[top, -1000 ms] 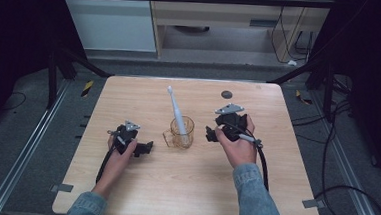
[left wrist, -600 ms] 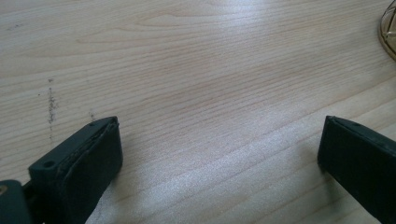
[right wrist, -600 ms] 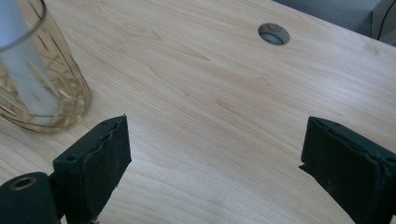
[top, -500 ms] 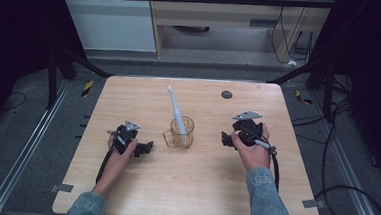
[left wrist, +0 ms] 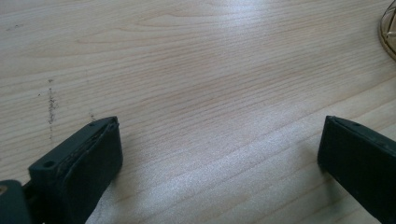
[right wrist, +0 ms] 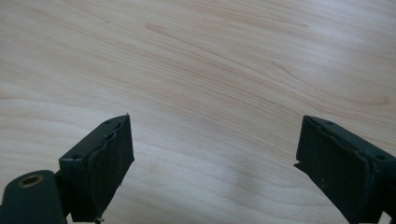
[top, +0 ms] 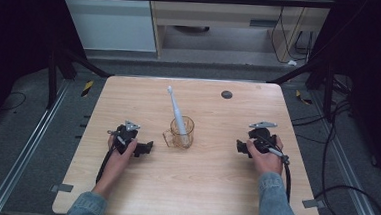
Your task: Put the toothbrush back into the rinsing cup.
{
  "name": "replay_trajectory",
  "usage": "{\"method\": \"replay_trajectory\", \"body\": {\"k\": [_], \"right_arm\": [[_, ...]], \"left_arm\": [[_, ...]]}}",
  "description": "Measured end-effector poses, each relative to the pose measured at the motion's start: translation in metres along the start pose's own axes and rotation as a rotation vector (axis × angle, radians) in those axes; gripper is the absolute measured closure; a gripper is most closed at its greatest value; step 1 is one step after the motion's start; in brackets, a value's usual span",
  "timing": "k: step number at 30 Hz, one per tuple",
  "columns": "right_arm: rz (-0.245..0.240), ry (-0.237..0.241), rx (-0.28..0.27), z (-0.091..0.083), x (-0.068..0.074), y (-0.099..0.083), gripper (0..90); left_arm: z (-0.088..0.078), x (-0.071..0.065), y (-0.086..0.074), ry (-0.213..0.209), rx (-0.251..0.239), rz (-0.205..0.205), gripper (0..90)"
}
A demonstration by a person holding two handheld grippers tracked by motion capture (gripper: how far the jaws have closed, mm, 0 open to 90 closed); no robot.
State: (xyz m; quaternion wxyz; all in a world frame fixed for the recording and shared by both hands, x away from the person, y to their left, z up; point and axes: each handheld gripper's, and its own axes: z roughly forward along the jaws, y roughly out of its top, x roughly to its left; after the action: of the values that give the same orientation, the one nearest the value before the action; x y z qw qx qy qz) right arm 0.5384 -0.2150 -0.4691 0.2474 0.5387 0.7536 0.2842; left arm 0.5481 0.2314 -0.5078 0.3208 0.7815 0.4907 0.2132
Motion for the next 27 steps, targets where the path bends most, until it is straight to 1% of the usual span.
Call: {"method": "replay_trajectory", "body": {"k": [2,3,4,11,13,15,16,18,20,22,23,25,26,27], "right_arm": [[0.049,-0.014,0.002,0.007,-0.009,0.000,12.6],[0.061,-0.015,0.002,0.010,-0.012,-0.001,12.7],[0.086,-0.022,0.000,0.014,-0.016,-0.001,13.0],[0.145,-0.061,-0.003,0.028,-0.028,-0.003,13.0],[0.166,-0.064,0.005,0.030,-0.031,-0.005,12.2],[0.180,-0.058,0.022,0.034,-0.032,-0.007,11.5],[0.178,-0.049,0.034,0.037,-0.031,-0.007,10.7],[0.166,-0.049,0.031,0.040,-0.029,-0.008,10.2],[0.152,-0.058,0.016,0.042,-0.027,-0.009,10.2],[0.150,-0.055,0.000,0.044,-0.025,-0.009,10.3],[0.136,-0.050,-0.007,0.044,-0.025,-0.009,10.5],[0.135,-0.046,-0.034,0.046,-0.022,-0.011,9.3],[0.132,-0.048,-0.059,0.047,-0.021,-0.014,8.7],[0.131,-0.047,-0.057,0.046,-0.021,-0.014,8.5]], "left_arm": [[0.000,0.000,0.000,0.000,0.000,0.000,0.0],[0.000,0.000,0.000,-0.001,0.000,0.000,0.0],[0.000,0.000,0.000,-0.001,0.000,0.000,0.0],[0.000,0.001,0.000,-0.004,0.001,0.003,0.0],[0.000,0.001,0.000,-0.005,0.001,0.004,0.0],[0.000,0.001,0.000,-0.005,0.001,0.004,0.0],[0.000,0.001,0.000,-0.005,0.001,0.004,0.0],[0.000,0.001,0.000,-0.006,0.001,0.005,0.0],[0.000,0.001,0.000,-0.005,0.002,0.005,0.0],[0.000,0.001,0.000,-0.006,0.000,0.005,0.0],[0.000,0.001,0.000,-0.006,0.002,0.006,0.0],[0.000,0.001,0.000,-0.007,0.002,0.007,0.0],[0.000,0.001,0.000,-0.007,0.002,0.007,0.0],[0.000,0.001,0.000,-0.007,0.002,0.007,0.0]]}}
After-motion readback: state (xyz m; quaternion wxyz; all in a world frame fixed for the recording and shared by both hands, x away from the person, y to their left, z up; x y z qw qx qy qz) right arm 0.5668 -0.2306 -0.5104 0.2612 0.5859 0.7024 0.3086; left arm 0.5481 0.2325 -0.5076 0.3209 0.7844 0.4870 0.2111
